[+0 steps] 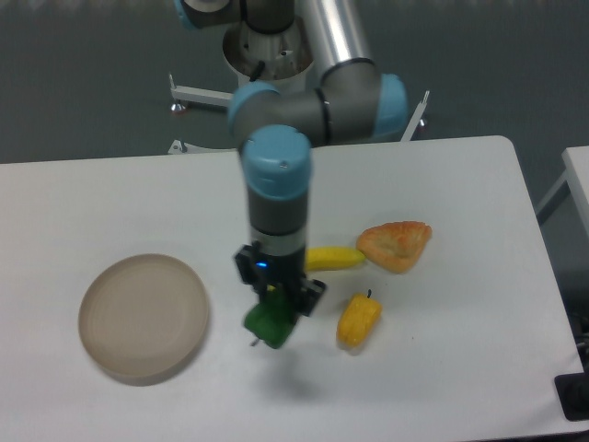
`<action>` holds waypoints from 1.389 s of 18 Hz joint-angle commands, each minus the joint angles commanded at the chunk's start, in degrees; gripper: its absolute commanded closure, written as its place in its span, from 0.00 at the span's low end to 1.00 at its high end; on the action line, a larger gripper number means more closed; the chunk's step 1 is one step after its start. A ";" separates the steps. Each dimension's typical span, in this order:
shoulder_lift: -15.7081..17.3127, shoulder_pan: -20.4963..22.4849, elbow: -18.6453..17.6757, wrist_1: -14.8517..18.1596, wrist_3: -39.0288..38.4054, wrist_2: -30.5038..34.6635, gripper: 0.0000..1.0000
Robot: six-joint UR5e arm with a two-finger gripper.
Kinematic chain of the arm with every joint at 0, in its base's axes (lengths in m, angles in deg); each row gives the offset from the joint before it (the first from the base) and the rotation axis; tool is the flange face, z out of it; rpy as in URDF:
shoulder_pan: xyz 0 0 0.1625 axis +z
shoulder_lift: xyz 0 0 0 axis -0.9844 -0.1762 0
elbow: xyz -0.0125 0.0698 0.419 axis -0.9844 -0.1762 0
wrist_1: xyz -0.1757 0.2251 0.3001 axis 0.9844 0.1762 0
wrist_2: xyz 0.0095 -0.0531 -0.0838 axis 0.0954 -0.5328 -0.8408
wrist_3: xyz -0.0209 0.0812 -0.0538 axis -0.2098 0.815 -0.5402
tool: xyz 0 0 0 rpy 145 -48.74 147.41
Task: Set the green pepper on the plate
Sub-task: 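Carry the held green pepper with the gripper over to the beige plate, then lower the green pepper onto the plate and open the gripper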
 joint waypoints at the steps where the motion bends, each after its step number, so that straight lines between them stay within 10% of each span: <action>1: 0.00 -1.23 -0.18 -0.26 -3.26 -0.09 0.61; 11: -2.98 -9.24 -4.83 -5.00 -13.13 -2.20 0.61; 25: -4.22 -9.95 -8.26 -9.58 1.37 -6.85 0.61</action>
